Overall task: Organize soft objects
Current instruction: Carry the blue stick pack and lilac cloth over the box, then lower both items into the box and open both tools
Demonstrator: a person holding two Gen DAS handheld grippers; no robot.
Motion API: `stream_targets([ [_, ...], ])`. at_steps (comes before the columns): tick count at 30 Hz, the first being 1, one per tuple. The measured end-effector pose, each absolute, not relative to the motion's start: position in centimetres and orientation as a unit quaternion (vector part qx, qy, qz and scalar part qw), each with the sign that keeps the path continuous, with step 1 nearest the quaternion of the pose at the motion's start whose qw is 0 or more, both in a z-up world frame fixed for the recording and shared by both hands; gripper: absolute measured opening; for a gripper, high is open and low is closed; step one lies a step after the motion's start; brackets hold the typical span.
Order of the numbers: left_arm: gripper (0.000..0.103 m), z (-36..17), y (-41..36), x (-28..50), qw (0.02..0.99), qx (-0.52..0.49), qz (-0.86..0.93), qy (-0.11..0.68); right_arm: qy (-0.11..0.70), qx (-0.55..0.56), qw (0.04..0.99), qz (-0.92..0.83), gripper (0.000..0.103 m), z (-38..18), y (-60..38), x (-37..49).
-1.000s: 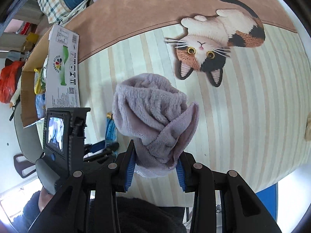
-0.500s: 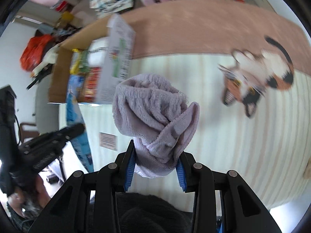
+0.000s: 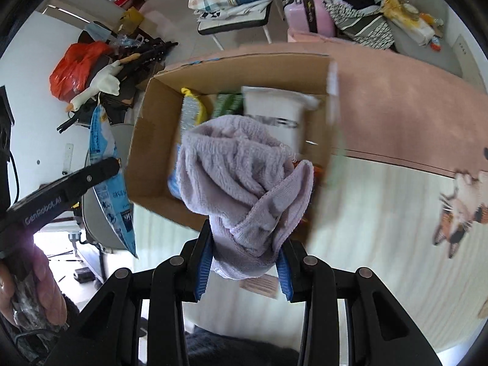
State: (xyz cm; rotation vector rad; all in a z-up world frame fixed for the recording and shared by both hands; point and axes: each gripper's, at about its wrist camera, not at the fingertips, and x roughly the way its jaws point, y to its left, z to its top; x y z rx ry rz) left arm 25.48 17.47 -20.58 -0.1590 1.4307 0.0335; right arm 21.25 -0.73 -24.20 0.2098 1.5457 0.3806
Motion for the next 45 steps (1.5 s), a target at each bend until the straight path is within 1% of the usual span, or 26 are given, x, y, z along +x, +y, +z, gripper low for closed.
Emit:
stream_targets([
  [8, 0.013, -28.3, 21.7, 30.2, 0.696, -0.041, 0.012, 0.717, 0.736, 0.088, 0.654, 0.153, 0.039, -31.1, 7.9, 24.6],
  [11, 0.018, -31.5, 22.2, 31.2, 0.67, -0.024, 0.017, 0.742, 0.752, 0.071, 0.64, 0.141, 0.039, -34.2, 10.1, 25.3],
  [13, 0.021, -33.3, 22.9, 31.3, 0.651, -0.038, 0.019, 0.758, 0.774, 0.07, 0.615, 0.135, 0.042, -36.9, 11.1, 25.9],
  [14, 0.026, -33.8, 23.0, 31.3, 0.646, -0.046, 0.016, 0.762, 0.783, 0.072, 0.605, 0.128, 0.043, -38.0, 11.3, 26.0],
  [16, 0.029, -34.6, 23.2, 31.1, 0.639, -0.049, 0.011, 0.768, 0.794, 0.075, 0.592, 0.117, 0.051, -39.4, 11.4, 26.2],
  [17, 0.03, -34.6, 23.2, 31.0, 0.64, -0.047, 0.009, 0.767, 0.794, 0.074, 0.593, 0.11, 0.059, -39.7, 11.3, 26.2],
  [18, 0.03, -34.6, 23.2, 30.8, 0.643, -0.045, 0.007, 0.765, 0.793, 0.075, 0.595, 0.107, 0.062, -39.7, 11.2, 26.2],
  [19, 0.036, -34.5, 23.2, 30.7, 0.647, -0.042, 0.005, 0.762, 0.792, 0.078, 0.597, 0.103, 0.063, -39.7, 11.0, 26.1],
  [20, 0.048, -34.3, 23.1, 30.6, 0.65, -0.039, 0.003, 0.759, 0.791, 0.079, 0.599, 0.099, 0.065, -39.6, 10.7, 26.1],
  [21, 0.053, -34.1, 23.2, 30.6, 0.655, -0.039, 0.003, 0.755, 0.791, 0.079, 0.6, 0.094, 0.071, -39.6, 10.5, 26.1],
  [22, 0.059, -33.8, 23.1, 30.5, 0.662, -0.041, -0.001, 0.749, 0.79, 0.08, 0.602, 0.089, 0.074, -39.5, 10.3, 26.1],
  [23, 0.059, -33.4, 23.0, 30.3, 0.666, -0.042, -0.002, 0.745, 0.787, 0.08, 0.605, 0.085, 0.078, -39.2, 10.0, 26.1],
  [25, 0.061, -32.5, 22.7, 29.5, 0.677, -0.036, -0.002, 0.735, 0.783, 0.08, 0.612, 0.08, 0.081, -38.7, 9.3, 25.8],
  [26, 0.069, -31.9, 22.5, 29.1, 0.684, -0.034, -0.004, 0.728, 0.78, 0.073, 0.617, 0.074, 0.084, -38.3, 9.1, 25.6],
  [27, 0.078, -31.4, 22.3, 29.0, 0.689, -0.033, -0.006, 0.724, 0.777, 0.067, 0.622, 0.068, 0.09, -38.0, 8.8, 25.5],
  [28, 0.092, -30.8, 22.0, 28.6, 0.695, -0.031, -0.006, 0.718, 0.774, 0.064, 0.627, 0.064, 0.093, -37.6, 8.7, 25.3],
  [30, 0.094, -30.0, 21.9, 27.8, 0.707, -0.03, -0.011, 0.707, 0.764, 0.056, 0.64, 0.055, 0.103, -36.8, 8.4, 24.9],
  [32, 0.099, -29.2, 21.5, 26.9, 0.712, -0.031, -0.016, 0.701, 0.753, 0.04, 0.655, 0.048, 0.103, -35.6, 8.3, 24.2],
  [35, 0.099, -28.3, 21.7, 25.7, 0.721, -0.04, -0.019, 0.692, 0.737, 0.024, 0.674, 0.028, 0.103, -34.1, 7.9, 23.3],
  [39, 0.099, -26.5, 20.7, 25.0, 0.743, -0.027, -0.001, 0.669, 0.714, 0.007, 0.7, 0.004, 0.103, -32.0, 5.9, 22.3],
  [45, 0.099, -24.4, 19.9, 24.2, 0.763, -0.028, 0.013, 0.646, 0.696, 0.001, 0.718, -0.006, 0.103, -29.6, 4.5, 22.0],
])
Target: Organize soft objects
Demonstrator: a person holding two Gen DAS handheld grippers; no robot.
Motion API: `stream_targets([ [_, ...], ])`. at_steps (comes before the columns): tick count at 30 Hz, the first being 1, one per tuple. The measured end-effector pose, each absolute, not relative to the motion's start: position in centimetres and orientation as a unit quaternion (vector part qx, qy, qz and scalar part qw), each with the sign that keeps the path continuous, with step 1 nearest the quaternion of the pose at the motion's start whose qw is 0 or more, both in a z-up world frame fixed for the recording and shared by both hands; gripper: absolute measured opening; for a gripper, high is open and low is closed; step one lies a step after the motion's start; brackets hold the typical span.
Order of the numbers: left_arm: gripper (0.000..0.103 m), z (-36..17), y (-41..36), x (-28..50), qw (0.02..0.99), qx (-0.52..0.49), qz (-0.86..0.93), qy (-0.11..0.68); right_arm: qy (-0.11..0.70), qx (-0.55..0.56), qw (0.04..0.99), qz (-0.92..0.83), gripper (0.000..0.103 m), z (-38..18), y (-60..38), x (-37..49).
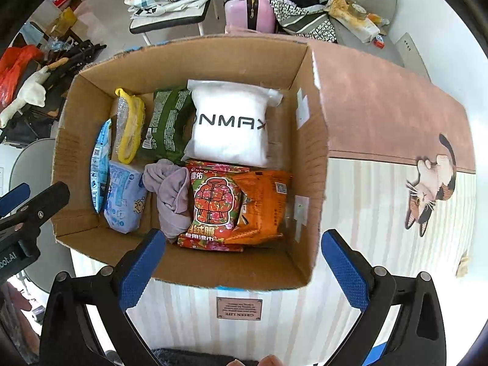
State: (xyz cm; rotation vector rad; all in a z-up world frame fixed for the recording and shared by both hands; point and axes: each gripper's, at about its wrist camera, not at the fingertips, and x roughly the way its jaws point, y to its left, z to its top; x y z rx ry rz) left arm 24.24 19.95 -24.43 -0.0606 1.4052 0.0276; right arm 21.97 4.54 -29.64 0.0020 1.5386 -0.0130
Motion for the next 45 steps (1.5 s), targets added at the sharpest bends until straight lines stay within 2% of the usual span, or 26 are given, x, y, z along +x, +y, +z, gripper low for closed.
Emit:
stream_targets([
  [10, 0.099, -19.9, 17.9, 22.0, 0.788, -0.024, 0.029, 0.614, 0.67, 0.01, 0.742, 0.012, 0.103, -24.3, 3.1, 19.8],
  [20, 0.099, -9.2, 15.9, 14.7, 0.839, -0.001, 0.029, 0.544, 0.588, 0.008, 0.809, 0.016, 0.103, -12.2, 1.1, 13.1],
  [27, 0.099, -5.0, 15.9, 10.7, 0.849, -0.02, 0.021, 0.528, 0.542, -0.004, 0.84, 0.021, 0.103, -4.9, 1.1, 7.7],
  [35, 0.099, -1.3, 16.4, 8.1, 0.862, -0.031, 0.023, 0.506, 0.519, -0.021, 0.853, 0.041, 0.103, -0.4, 2.4, 3.6],
  [45, 0.099, -0.2, 16.5, 6.7, 0.869, -0.026, 0.036, 0.492, 0.504, -0.036, 0.863, 0.024, 0.103, 1.9, 2.1, 2.3],
])
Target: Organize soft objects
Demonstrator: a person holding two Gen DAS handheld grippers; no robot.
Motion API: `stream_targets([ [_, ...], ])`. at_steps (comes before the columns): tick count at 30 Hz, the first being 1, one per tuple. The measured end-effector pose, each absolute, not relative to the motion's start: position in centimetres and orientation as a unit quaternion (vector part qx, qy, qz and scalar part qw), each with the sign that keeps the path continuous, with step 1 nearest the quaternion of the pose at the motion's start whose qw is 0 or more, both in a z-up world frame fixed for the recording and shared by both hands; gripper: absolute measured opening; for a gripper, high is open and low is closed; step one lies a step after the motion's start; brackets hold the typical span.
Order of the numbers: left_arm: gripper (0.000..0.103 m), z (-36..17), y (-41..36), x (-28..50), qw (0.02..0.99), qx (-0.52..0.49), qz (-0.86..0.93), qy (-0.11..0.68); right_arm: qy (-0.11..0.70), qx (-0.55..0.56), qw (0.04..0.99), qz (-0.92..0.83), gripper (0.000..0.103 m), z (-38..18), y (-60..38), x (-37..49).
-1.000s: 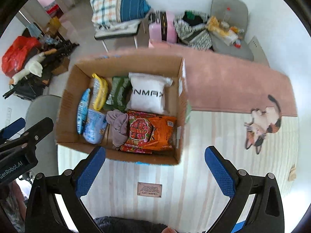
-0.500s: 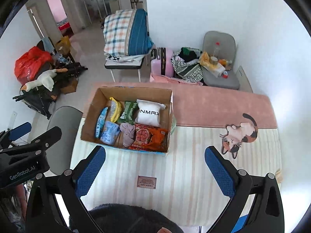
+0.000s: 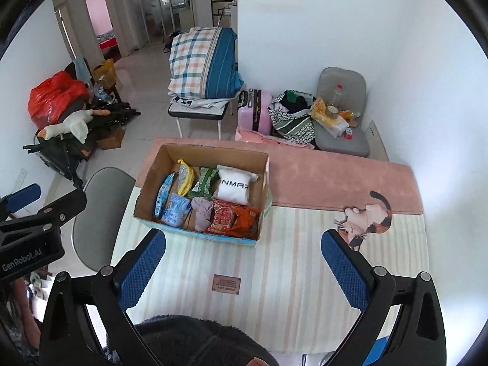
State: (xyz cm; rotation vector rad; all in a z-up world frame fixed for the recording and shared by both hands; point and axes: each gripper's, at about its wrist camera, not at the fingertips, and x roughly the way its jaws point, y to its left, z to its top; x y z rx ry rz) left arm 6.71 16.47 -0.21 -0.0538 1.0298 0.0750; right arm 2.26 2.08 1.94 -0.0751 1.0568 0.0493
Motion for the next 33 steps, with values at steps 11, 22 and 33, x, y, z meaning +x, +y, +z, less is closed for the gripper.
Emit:
stream_targets([
  [11, 0.099, -1.3, 15.0, 7.1, 0.869, -0.009, 0.036, 0.493, 0.508, -0.039, 0.86, -0.021, 0.103, 0.7, 0.6, 3.4],
  [22, 0.099, -1.1, 14.8, 7.4, 0.87, -0.007, 0.034, 0.491, 0.494, -0.043, 0.868, -0.037, 0.103, 1.3, -0.2, 3.4],
  [33, 0.099, -0.8, 14.8, 7.5, 0.87, -0.009, 0.032, 0.493, 0.492, -0.046, 0.868, -0.037, 0.103, 1.6, -0.1, 3.4],
])
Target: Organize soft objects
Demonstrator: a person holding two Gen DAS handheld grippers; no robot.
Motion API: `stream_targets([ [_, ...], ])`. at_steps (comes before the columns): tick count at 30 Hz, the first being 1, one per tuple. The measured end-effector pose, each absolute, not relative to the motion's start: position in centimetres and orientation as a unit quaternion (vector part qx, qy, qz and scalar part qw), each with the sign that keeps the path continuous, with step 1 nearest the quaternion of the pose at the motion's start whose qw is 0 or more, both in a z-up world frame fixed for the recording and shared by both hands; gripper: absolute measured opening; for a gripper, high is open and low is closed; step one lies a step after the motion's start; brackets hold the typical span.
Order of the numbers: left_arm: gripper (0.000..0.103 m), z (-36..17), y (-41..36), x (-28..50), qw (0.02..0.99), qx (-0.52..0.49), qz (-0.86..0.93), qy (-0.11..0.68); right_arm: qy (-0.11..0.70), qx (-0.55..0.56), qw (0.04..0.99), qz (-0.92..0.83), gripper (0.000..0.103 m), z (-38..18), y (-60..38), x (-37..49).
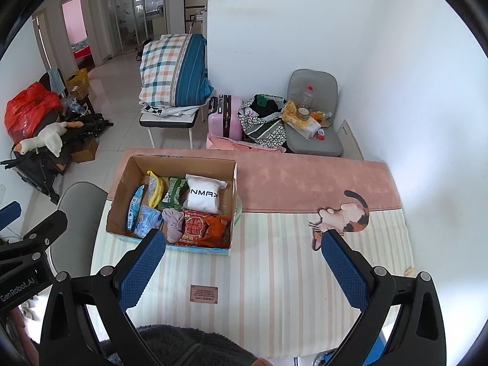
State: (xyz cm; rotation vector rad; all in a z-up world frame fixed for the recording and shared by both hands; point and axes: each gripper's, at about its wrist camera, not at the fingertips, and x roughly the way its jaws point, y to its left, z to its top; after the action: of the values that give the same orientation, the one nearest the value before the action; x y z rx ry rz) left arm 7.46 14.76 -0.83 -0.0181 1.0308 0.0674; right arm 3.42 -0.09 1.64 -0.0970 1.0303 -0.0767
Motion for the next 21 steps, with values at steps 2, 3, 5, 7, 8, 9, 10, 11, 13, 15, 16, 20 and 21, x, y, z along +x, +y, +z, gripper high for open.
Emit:
stream_targets([
  [2, 0.099, -0.85, 14.76, 7.46, 0.869, -0.009, 0.031, 0.493, 0.491, -0.048, 0.869, -0.038, 0.103, 1.77, -0.02, 3.33],
  [3, 0.099, -0.78, 14.73, 7.47, 0.869, -0.01, 0.031, 0.493, 0.49, -0.048, 0.869, -0.038, 0.103, 1.85, -0.01, 3.27],
  [5, 0.099, -0.68, 14.69, 7.54, 0.869, -0.011, 0.031, 0.493, 0.489, -0.048, 0.87, -0.039, 0.103, 1.91, 0.13, 3.19],
  [7, 0.099, -0.68, 14.72, 7.52, 0.87, -0.012, 0.031, 0.492, 0.489, -0.049, 0.87, -0.039, 0.103, 1.92, 0.18, 3.17],
  [8, 0.099, -0.68, 14.71, 7.56, 0.87, -0.011, 0.031, 0.492, 0.489, -0.05, 0.87, -0.04, 0.103, 1.94, 0.22, 3.12],
  [9, 0.099, -0.7, 14.73, 7.55, 0.869, -0.011, 0.03, 0.493, 0.49, -0.05, 0.87, -0.039, 0.103, 1.93, 0.2, 3.12],
  [10, 0.099, -0.7, 14.75, 7.52, 0.869, -0.011, 0.03, 0.493, 0.49, -0.049, 0.869, -0.039, 0.103, 1.93, 0.19, 3.11],
  [11, 0.099, -0.62, 14.69, 7.57, 0.87, -0.01, 0.031, 0.493, 0.491, -0.049, 0.869, -0.039, 0.103, 1.95, 0.23, 3.12],
  [13, 0.099, -0.65, 14.68, 7.56, 0.869, -0.011, 0.03, 0.494, 0.491, -0.049, 0.869, -0.038, 0.103, 2.04, 0.24, 3.15],
  [15, 0.099, -0.63, 14.72, 7.49, 0.869, -0.011, 0.031, 0.493, 0.491, -0.05, 0.869, -0.039, 0.103, 2.11, 0.22, 3.17],
  [16, 0.099, -0.65, 14.71, 7.49, 0.869, -0.012, 0.031, 0.493, 0.491, -0.05, 0.869, -0.039, 0.103, 2.06, 0.21, 3.18],
  [20, 0.099, -0.55, 14.59, 7.44, 0.869, -0.013, 0.031, 0.493, 0.49, -0.048, 0.87, -0.04, 0.103, 2.17, 0.16, 3.23],
  [21, 0.099, -0.59, 14.73, 7.42, 0.869, -0.013, 0.032, 0.493, 0.49, -0.049, 0.869, -0.04, 0.103, 2.18, 0.14, 3.28],
])
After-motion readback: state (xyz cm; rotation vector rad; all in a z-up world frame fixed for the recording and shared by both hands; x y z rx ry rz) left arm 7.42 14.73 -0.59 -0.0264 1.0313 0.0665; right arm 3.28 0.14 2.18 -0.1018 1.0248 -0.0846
